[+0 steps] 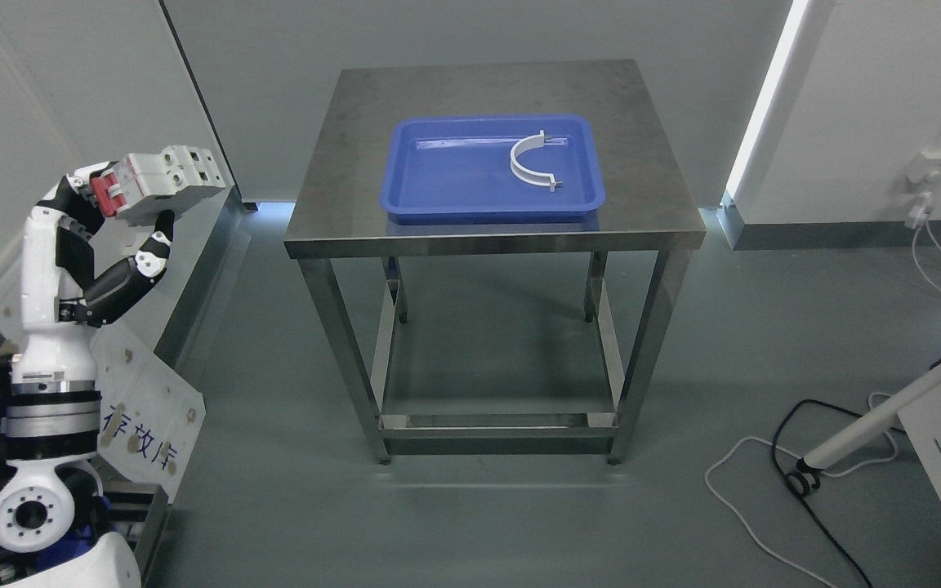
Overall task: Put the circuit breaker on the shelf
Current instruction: 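Hold the breaker raised in the left hand while turning toward the bin shelf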
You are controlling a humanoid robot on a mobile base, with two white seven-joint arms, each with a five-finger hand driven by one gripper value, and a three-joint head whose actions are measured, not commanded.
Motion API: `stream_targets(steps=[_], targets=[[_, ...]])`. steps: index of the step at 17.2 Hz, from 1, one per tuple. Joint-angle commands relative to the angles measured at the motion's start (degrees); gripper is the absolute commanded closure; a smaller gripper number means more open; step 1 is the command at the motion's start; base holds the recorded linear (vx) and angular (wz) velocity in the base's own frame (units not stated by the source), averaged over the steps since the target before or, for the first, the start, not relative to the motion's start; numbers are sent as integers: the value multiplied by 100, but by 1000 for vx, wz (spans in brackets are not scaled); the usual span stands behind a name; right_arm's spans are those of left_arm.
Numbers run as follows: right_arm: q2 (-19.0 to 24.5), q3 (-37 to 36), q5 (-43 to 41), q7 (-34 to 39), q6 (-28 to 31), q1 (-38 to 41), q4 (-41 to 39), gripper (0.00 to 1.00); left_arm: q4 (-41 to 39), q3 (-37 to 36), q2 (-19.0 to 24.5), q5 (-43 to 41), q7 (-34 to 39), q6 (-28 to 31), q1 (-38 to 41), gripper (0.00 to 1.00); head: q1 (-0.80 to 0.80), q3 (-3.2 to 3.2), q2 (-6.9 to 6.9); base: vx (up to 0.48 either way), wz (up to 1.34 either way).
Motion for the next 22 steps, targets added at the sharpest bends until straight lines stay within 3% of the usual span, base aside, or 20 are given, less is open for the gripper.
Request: stream_targets(steps=[1,6,16,22], targets=[[-100,114,0,-2,980,0,0,0,-336,82,72,10,-134,65,-343,86,0,0,0,-345,145],[-100,114,0,-2,980,0,0,0,-336,55,72,1,-187,179,-519,86,0,0,0,-342,81],[-100,114,0,-2,980,0,9,0,-318,-23,727,1,-196,451,-748,86,0,0,0,-408,110],[-100,114,0,-2,980,0,0,0,-309,-129,947,-8,-196,733,-967,86,0,0,0,-233,597]])
